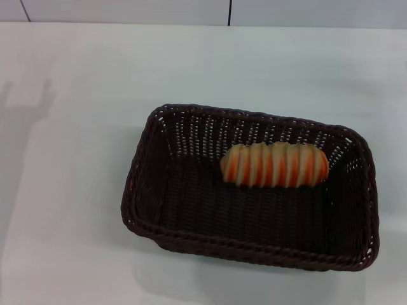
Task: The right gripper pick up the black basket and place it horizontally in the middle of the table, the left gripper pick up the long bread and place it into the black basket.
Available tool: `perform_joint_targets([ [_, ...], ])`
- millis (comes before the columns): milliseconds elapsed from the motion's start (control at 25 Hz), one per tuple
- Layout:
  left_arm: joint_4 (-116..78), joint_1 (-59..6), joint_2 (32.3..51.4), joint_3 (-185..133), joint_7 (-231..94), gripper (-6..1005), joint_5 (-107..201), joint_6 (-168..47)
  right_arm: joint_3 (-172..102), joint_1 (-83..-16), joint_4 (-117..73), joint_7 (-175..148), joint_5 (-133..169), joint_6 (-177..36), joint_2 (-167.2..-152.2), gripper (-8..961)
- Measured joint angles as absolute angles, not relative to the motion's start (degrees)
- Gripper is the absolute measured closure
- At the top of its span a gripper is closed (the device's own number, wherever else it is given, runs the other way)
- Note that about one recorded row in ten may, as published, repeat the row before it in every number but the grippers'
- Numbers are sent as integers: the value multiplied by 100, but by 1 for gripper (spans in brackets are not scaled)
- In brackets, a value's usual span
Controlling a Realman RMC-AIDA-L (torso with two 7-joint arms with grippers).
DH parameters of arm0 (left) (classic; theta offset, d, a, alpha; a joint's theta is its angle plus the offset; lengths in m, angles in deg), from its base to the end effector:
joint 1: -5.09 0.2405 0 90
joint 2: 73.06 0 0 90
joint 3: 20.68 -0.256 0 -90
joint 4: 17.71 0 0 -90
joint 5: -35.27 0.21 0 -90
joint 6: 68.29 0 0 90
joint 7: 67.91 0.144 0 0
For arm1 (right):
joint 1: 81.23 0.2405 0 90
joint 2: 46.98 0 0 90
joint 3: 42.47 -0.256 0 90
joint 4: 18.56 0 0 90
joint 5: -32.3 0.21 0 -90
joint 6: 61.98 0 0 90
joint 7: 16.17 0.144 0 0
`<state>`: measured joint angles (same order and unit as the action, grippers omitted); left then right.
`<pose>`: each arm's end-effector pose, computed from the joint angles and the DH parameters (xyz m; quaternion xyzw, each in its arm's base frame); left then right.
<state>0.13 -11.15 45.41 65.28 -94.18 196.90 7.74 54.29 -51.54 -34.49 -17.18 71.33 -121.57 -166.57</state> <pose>-0.3350 0.3099 0.0529 -0.5650 -0.2524 -0.4654 0.6329 0.3152 0.3851 0.0429 -0.5648 0.2478 0.3136 0.7220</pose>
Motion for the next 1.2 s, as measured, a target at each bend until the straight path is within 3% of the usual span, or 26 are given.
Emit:
perform_joint_targets([
  [1200,13,-1125,4559,6518,-9595,139,19724,1037,5429,-5125,-3455,-1564,7101,-12086,-16634,129],
])
